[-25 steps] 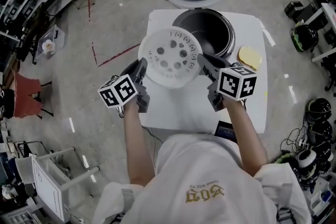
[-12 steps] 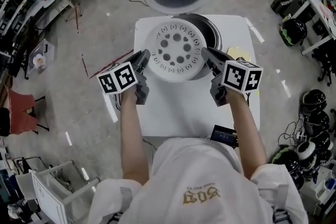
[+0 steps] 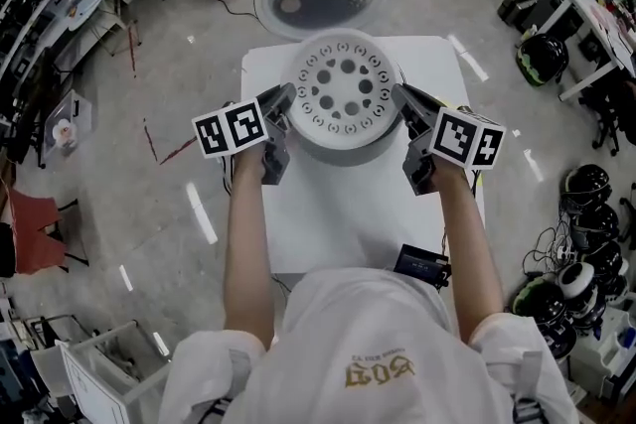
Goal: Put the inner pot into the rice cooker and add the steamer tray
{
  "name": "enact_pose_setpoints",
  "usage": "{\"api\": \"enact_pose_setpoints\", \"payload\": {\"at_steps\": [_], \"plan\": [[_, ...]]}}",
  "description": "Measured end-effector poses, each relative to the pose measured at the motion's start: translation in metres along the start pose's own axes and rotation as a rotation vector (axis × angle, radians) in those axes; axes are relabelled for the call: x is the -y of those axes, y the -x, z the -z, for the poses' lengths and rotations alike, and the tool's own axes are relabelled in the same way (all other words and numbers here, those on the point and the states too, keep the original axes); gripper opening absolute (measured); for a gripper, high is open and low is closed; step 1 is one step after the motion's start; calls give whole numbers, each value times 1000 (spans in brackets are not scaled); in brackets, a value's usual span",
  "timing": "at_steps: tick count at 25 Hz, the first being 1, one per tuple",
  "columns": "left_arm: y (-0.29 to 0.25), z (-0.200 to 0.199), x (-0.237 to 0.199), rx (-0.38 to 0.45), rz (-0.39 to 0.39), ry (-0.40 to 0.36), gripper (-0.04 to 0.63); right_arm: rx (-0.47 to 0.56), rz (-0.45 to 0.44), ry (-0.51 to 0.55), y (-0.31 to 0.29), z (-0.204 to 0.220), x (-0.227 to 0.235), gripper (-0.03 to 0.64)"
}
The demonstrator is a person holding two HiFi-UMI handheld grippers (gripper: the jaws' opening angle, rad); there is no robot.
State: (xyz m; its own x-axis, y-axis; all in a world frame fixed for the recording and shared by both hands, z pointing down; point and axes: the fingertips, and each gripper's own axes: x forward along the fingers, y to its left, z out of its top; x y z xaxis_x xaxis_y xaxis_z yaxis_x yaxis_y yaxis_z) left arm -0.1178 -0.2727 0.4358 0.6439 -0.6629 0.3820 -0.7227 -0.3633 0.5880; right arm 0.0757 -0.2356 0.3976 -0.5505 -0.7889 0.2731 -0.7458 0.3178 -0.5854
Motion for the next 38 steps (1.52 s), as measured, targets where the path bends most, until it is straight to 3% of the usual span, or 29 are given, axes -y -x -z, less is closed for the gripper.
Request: {"api": "enact_pose_setpoints", "payload": {"at_steps": [5, 8, 12, 19, 26, 35, 38], "plan": [[-24, 3, -4, -53, -15, -36, 64, -11, 62, 8, -11, -3, 26, 40], [-31, 7, -6, -79, -46, -98, 74, -25, 79, 2, -18, 0, 38, 43], [-39, 13, -7, -114, -89, -193, 123, -47, 100, 12, -26, 7, 53, 46], [-47, 25, -13, -166, -134, -274, 196, -120, 173, 98, -38, 24, 73, 75], [-47, 22, -14, -128, -156, -280, 216, -127, 236, 206, -36, 24, 85, 89], [-30, 15, -1, 7, -197, -302, 201, -5, 135, 159, -13, 16, 65, 45], [-18, 16, 9, 61, -196, -310, 132, 31, 83, 120, -1, 16, 53, 11]]}}
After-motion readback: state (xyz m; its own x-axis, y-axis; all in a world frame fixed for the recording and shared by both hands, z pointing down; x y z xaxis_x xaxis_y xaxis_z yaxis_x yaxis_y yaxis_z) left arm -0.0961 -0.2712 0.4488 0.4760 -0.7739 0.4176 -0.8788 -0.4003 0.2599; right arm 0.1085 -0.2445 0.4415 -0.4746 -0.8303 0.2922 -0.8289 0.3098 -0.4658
